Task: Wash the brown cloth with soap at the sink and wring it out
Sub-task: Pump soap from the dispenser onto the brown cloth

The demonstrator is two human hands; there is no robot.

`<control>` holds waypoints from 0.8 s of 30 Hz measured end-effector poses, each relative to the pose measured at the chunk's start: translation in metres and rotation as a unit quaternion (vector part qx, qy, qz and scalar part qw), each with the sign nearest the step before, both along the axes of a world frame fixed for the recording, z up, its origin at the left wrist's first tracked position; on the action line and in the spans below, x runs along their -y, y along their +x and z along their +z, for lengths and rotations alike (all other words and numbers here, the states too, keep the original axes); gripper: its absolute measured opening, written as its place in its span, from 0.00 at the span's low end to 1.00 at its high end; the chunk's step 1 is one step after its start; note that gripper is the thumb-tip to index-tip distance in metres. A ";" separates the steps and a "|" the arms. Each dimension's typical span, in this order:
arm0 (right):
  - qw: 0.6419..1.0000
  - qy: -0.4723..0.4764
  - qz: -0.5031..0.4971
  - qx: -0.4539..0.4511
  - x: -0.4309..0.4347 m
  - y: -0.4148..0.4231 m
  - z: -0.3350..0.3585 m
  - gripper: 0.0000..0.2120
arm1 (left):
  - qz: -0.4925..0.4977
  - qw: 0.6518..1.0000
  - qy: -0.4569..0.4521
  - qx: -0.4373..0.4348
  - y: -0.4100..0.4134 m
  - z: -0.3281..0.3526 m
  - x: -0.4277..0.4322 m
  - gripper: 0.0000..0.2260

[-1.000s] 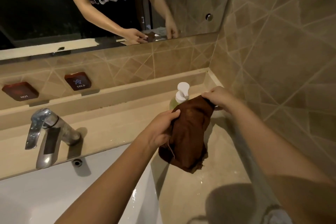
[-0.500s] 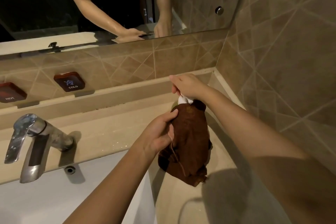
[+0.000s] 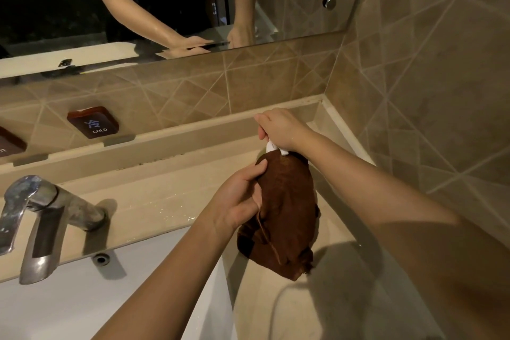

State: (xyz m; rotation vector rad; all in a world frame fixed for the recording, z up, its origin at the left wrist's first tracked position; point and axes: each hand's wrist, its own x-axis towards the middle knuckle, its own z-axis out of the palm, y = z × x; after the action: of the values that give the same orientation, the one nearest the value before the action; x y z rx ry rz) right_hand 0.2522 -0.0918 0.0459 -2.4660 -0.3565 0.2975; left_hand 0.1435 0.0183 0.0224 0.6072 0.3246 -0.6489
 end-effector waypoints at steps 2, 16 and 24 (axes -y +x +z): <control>1.000 0.001 0.003 0.006 0.000 0.000 -0.002 0.22 | 0.006 1.000 -0.006 0.000 0.000 0.000 0.001 0.13; 0.999 -0.007 -0.036 -0.027 0.001 -0.009 0.003 0.24 | 0.022 1.000 0.010 -0.003 -0.014 0.005 0.000 0.14; 0.971 0.191 -0.141 0.011 0.015 -0.028 0.033 0.21 | 0.000 0.994 0.039 0.105 -0.042 0.031 -0.010 0.14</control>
State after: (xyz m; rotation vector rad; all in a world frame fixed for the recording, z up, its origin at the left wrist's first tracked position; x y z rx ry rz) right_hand 0.2238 -0.1066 0.0784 -2.1045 -0.0585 0.0706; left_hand 0.1017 0.0282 0.0530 0.7443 0.1548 -0.5677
